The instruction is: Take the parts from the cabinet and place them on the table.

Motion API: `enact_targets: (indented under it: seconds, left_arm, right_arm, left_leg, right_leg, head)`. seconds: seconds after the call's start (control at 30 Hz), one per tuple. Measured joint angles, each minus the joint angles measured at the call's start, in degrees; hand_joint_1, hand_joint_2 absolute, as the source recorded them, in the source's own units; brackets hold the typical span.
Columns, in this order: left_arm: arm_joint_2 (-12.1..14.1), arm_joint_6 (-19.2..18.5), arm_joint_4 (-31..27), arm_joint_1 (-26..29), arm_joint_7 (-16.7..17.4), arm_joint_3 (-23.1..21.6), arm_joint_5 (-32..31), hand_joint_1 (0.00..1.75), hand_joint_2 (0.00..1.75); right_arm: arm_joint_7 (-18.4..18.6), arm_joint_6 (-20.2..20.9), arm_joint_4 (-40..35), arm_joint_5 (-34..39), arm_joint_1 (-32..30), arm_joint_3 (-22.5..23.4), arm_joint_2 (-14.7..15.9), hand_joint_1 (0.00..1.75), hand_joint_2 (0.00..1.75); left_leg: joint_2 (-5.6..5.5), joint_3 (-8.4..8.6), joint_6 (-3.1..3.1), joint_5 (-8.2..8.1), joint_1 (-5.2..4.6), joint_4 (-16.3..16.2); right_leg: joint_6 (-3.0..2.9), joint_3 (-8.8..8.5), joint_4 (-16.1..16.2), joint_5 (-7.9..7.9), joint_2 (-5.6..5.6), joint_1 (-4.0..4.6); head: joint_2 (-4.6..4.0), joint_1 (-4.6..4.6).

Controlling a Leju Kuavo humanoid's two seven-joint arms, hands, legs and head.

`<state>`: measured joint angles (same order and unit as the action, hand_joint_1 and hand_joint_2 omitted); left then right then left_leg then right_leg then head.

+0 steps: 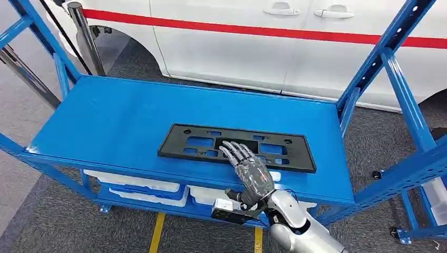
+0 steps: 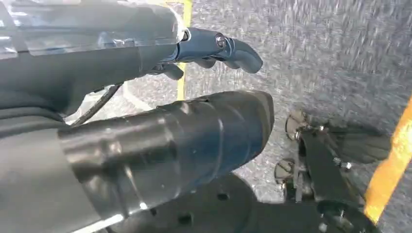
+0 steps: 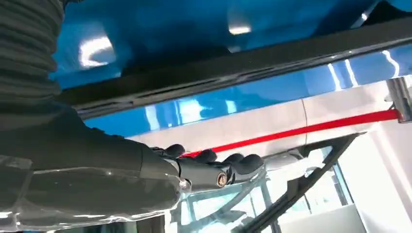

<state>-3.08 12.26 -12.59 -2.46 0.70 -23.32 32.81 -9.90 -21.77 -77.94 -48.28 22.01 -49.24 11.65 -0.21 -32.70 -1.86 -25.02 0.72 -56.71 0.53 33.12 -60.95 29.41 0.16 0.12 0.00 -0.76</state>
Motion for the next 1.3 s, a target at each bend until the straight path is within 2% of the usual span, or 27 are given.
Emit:
enact_targets:
  seconds: [0.1,0.13,0.17,0.2,0.27,0.3,0.33,0.43,0.47,0.5,0.6,0.63,0.67,0.7,0.73,0.77,0.8,0.93,0.97,1.0,1.03,1.1,1.13,1.17,1.2,1.27,1.3]
  left_arm:
    - [0.00,-0.02,0.02,-0.09,-0.02,0.17,0.00,0.00,0.00]
    - [0.00,-0.02,0.07,-0.07,-0.02,0.24,0.00,0.00,0.00]
    - [0.00,-0.02,0.07,0.01,-0.02,0.26,0.00,0.00,0.00]
    - [-0.02,-0.07,0.07,0.05,0.00,0.28,0.00,0.00,0.00]
    - [-0.07,-0.09,0.07,0.07,-0.02,0.28,0.00,0.00,0.00]
    - [-0.04,-0.07,0.11,0.03,-0.02,0.33,0.00,0.00,0.00]
    - [-0.04,-0.07,0.11,0.01,-0.02,0.39,0.02,0.00,0.00]
    - [-0.04,-0.07,0.15,0.07,-0.20,0.44,0.18,0.00,0.00]
    - [0.00,-0.04,0.15,0.12,-0.26,0.46,0.17,0.00,0.00]
    - [0.00,0.02,0.18,0.11,-0.39,0.46,0.20,0.00,0.00]
    - [0.00,0.24,0.24,0.16,-0.70,0.48,0.39,0.00,0.00]
    - [0.00,0.46,0.28,0.16,-0.72,0.48,0.44,0.00,0.00]
    - [0.00,0.63,0.31,0.16,-0.74,0.48,0.48,0.00,0.00]
    - [0.00,0.77,0.37,0.31,-0.74,0.48,0.52,0.00,0.00]
    - [0.02,0.81,0.39,0.42,-0.79,0.50,0.52,0.00,0.00]
    - [0.07,0.83,0.39,0.43,-0.85,0.52,0.52,0.00,0.00]
    - [0.31,0.83,0.46,0.42,-0.87,0.59,0.55,0.00,0.00]
    - [0.37,0.81,0.57,0.34,-0.87,0.81,0.66,0.00,0.00]
    - [0.20,0.79,0.57,0.41,-0.85,0.81,0.68,0.00,0.00]
    - [0.17,0.79,0.59,0.59,-0.83,0.83,0.68,0.00,0.00]
    - [0.20,0.81,0.61,0.63,-0.85,0.83,0.68,0.00,0.00]
    - [0.17,0.81,0.61,0.53,-0.85,0.85,0.68,0.00,0.00]
    - [0.17,0.81,0.63,0.54,-0.85,0.85,0.68,0.00,0.00]
    - [0.17,0.81,0.63,0.60,-0.85,0.85,0.70,0.00,0.00]
    - [0.15,0.81,0.63,0.64,-0.85,0.85,0.77,0.00,0.00]
    - [0.07,0.81,0.63,0.61,-0.79,0.90,1.05,0.00,0.00]
    - [0.09,0.81,0.63,0.63,-0.79,0.94,1.14,0.00,0.00]
  right_arm:
    - [0.04,0.00,0.68,0.00,0.15,-0.55,0.35,0.00,1.75]
    - [0.04,0.00,0.92,0.00,0.13,-0.79,0.41,0.00,1.75]
    - [0.04,0.00,1.09,0.00,0.14,-0.90,0.48,0.00,1.75]
    - [0.04,0.00,1.24,0.00,0.17,-1.03,0.54,0.00,1.75]
    - [0.04,-0.04,1.38,0.00,0.31,-1.18,0.66,0.00,1.75]
    - [0.09,-0.09,1.53,-0.09,0.51,-1.27,0.70,0.00,1.75]
    - [0.15,-0.17,1.55,-0.24,0.63,-1.38,0.70,0.00,1.75]
    - [0.37,-0.37,1.81,-0.33,0.78,-1.66,0.87,0.00,1.75]
    - [0.46,-0.44,1.83,-0.35,1.03,-1.70,0.85,0.00,1.75]
    - [0.48,-0.52,1.84,-0.35,1.37,-1.81,0.85,0.00,1.75]
    - [0.72,-0.09,2.12,0.04,2.00,-2.47,0.85,0.00,1.75]
    - [1.14,0.33,2.29,0.04,2.08,-2.69,0.85,0.00,1.75]
    - [1.60,0.61,2.45,0.00,2.21,-2.89,0.85,0.00,1.75]
    - [1.99,1.07,2.62,-0.02,2.54,-3.13,0.85,0.00,1.75]
    - [2.42,1.38,2.82,-0.11,2.90,-3.28,0.85,0.00,1.75]
    - [2.78,1.64,2.99,-0.22,3.32,-3.37,0.85,0.00,1.75]
    - [3.15,1.90,3.19,-0.44,3.70,-3.48,0.85,0.00,1.75]
    - [4.77,2.19,4.28,-2.23,4.57,-4.26,0.81,0.00,1.75]
    - [4.85,2.16,4.46,-2.29,4.69,-4.35,0.83,0.00,1.75]
    - [4.87,2.16,4.61,-2.34,4.96,-4.39,0.83,0.00,1.75]
    - [4.94,2.16,4.83,-2.38,5.23,-4.44,0.83,0.00,1.75]
    - [5.22,2.19,5.31,-2.38,5.29,-4.50,0.83,0.00,1.75]
    - [5.25,2.19,5.57,-2.40,5.26,-4.63,0.83,0.00,1.75]
    - [5.29,2.19,5.77,-2.54,5.27,-4.74,0.83,0.00,1.75]
    - [5.60,2.19,5.95,-3.00,5.34,-4.81,0.83,0.00,1.75]
    - [6.14,2.23,6.27,-3.48,5.70,-4.90,0.83,0.00,1.75]
    - [6.32,2.27,6.45,-3.61,5.95,-4.92,0.83,0.00,1.75]
  left_leg:
    - [0.03,-0.02,-0.31,-0.18,-0.01,-0.05]
    - [0.01,-0.01,-0.29,-0.25,0.02,-0.12]
    - [-0.01,0.09,-0.21,-0.37,0.07,-0.20]
    - [-0.05,0.24,-0.05,-0.54,0.17,-0.32]
    - [-0.17,0.54,0.56,-1.09,0.32,-0.76]
    - [-0.23,0.36,1.01,-1.38,-0.03,-1.09]
    - [-0.25,0.16,1.26,-1.45,-0.08,-1.21]
    - [-0.19,0.45,2.20,-1.54,0.15,-0.99]
    - [-0.12,0.29,2.52,-2.29,0.35,-1.63]
    - [-0.10,-0.69,2.64,-3.92,0.34,-3.95]
    - [-0.09,-7.03,2.86,-9.70,0.34,-16.80]
    - [-0.09,-8.29,2.80,-9.89,0.33,-19.09]
    - [-0.09,-8.22,2.54,-8.66,0.29,-18.56]
    - [-0.09,-6.77,2.10,-6.18,0.16,-15.20]
    - [-0.10,-4.75,1.54,-3.62,-0.14,-10.77]
    - [-0.13,-2.09,0.62,-0.79,-0.51,-5.12]
    - [-0.07,-0.86,-0.29,-1.15,-0.80,-2.79]
    - [-0.15,-0.33,-0.32,-0.89,-1.11,-1.02]
    - [0.01,0.41,-0.30,-0.29,-0.23,0.23]
    - [0.06,0.81,-0.41,-0.12,-0.29,0.76]
    - [0.19,0.84,-0.58,-0.05,-0.25,0.80]
    - [0.19,0.72,-0.62,-0.13,-0.25,0.69]
    - [0.19,0.70,-0.60,-0.19,-0.24,0.63]
    - [0.16,0.73,-0.47,-0.31,-0.14,0.49]
    - [0.11,0.74,-0.26,-0.51,-0.03,0.25]
    - [0.00,0.76,0.39,-1.17,0.38,-0.63]
    - [-0.04,0.56,0.83,-1.55,0.36,-1.03]
  right_leg:
    - [0.64,6.57,-12.58,5.50,0.00,-0.51]
    - [0.77,7.78,-14.37,5.31,-0.02,-0.70]
    - [0.88,7.63,-13.39,3.77,-0.03,-0.94]
    - [0.95,6.14,-9.83,1.12,-0.09,-1.16]
    - [1.05,1.56,0.04,-3.90,-0.19,-1.52]
    - [0.96,0.93,1.44,-2.86,-0.10,-1.17]
    - [0.25,1.13,1.62,-2.97,0.03,-1.07]
    - [-0.97,1.15,1.70,-2.94,0.16,-0.88]
    - [-1.48,0.89,2.02,-3.11,0.05,-1.11]
    - [-1.83,0.85,2.05,-3.08,0.07,-1.10]
    - [-2.36,0.87,2.01,-2.92,-0.10,-0.64]
    - [-2.45,0.84,1.98,-2.86,-0.11,-0.42]
    - [-2.57,0.71,1.97,-2.78,-0.09,-0.21]
    - [-2.69,0.53,1.96,-2.70,0.01,0.03]
    - [-2.76,0.32,1.97,-2.64,0.13,0.23]
    - [-2.77,0.06,1.97,-2.48,0.16,0.33]
    - [-2.66,0.04,1.99,-2.42,0.14,0.42]
    - [-1.49,0.05,2.35,-2.58,-0.03,0.25]
    - [-1.15,0.06,1.99,-2.08,-0.05,0.41]
    - [-0.67,0.49,0.71,-1.12,-0.01,0.26]
    - [-0.36,2.03,-2.40,0.84,0.01,0.06]
    - [0.31,6.43,-11.30,4.72,0.00,-0.57]
    - [0.61,8.01,-14.15,5.30,-0.01,-0.81]
    - [0.89,8.36,-14.41,4.45,-0.05,-1.10]
    - [1.17,7.31,-11.81,2.24,-0.07,-1.39]
    - [1.58,2.59,-1.99,-3.16,-0.20,-1.88]
    - [1.59,1.25,0.61,-2.48,-0.14,-1.81]
  head:
    - [0.00,0.00]
    - [0.00,0.02]
    - [0.00,0.00]
    - [0.00,0.02]
    - [0.00,-0.02]
    - [0.00,-0.02]
    - [0.00,0.07]
    - [0.00,0.04]
    - [0.00,0.07]
    - [0.00,0.07]
    - [0.00,0.09]
    - [0.00,0.09]
    - [0.00,0.09]
    - [0.00,0.09]
    - [0.00,0.09]
    - [0.00,0.09]
    - [0.00,-0.02]
    - [0.00,0.07]
    - [0.00,0.09]
    - [0.00,-0.04]
    - [0.00,0.02]
    - [0.00,0.00]
    - [0.00,0.00]
    - [0.00,0.00]
    - [0.00,0.00]
    - [0.00,-0.02]
    - [0.00,-0.02]
